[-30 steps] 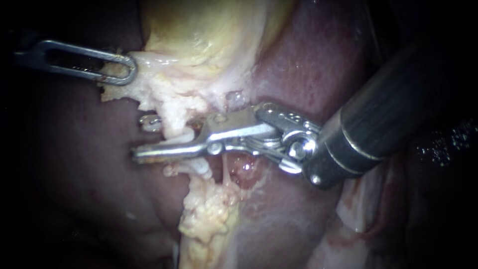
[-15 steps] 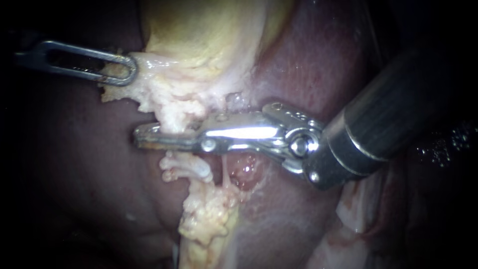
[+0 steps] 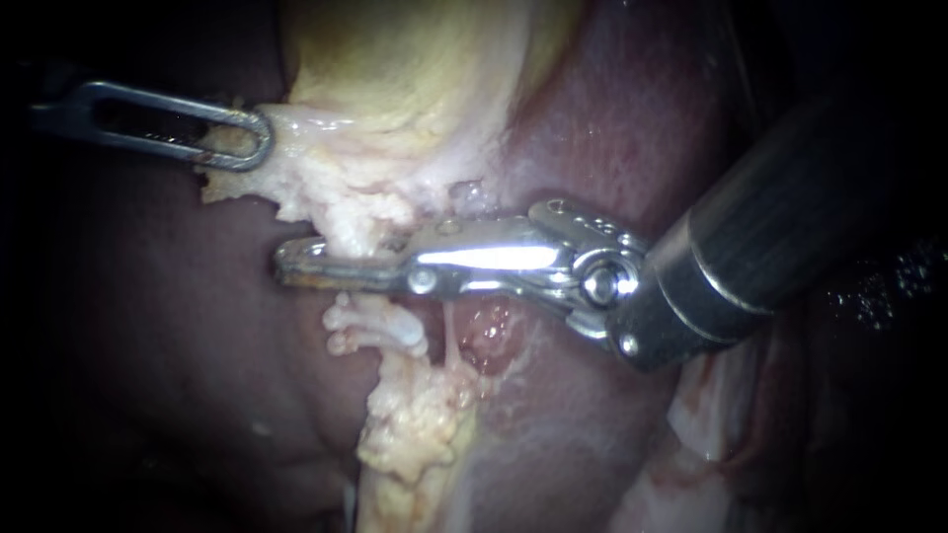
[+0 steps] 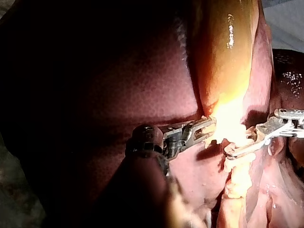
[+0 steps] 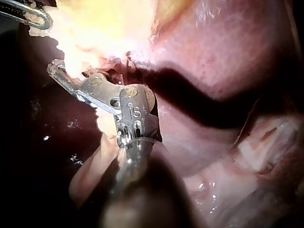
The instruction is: Clipping third clip left tube
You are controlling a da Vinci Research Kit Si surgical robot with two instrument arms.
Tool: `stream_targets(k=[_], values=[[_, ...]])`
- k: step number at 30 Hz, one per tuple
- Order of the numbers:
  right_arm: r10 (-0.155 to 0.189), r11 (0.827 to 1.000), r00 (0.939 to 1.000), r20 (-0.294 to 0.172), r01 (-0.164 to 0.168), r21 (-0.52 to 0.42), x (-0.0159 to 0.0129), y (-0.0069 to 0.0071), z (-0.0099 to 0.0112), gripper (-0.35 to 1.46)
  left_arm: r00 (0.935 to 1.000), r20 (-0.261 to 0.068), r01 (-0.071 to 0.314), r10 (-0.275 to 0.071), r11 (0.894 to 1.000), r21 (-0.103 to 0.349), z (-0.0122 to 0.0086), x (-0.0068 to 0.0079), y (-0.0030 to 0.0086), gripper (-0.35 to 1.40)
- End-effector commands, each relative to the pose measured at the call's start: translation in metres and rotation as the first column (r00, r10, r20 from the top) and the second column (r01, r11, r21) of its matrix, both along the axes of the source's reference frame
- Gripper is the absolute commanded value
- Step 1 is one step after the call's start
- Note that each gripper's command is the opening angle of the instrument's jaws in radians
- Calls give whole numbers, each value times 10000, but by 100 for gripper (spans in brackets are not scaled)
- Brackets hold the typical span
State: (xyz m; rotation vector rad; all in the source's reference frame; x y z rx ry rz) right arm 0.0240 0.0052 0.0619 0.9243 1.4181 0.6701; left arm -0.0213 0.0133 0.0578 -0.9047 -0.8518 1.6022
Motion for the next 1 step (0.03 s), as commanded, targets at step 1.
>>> stream_targets(k=[1], values=[[-16,10000,10000,-19,16,-4,0,0,0,-35,10000,0,-2,2,10000,1,0,0,0,-35]])
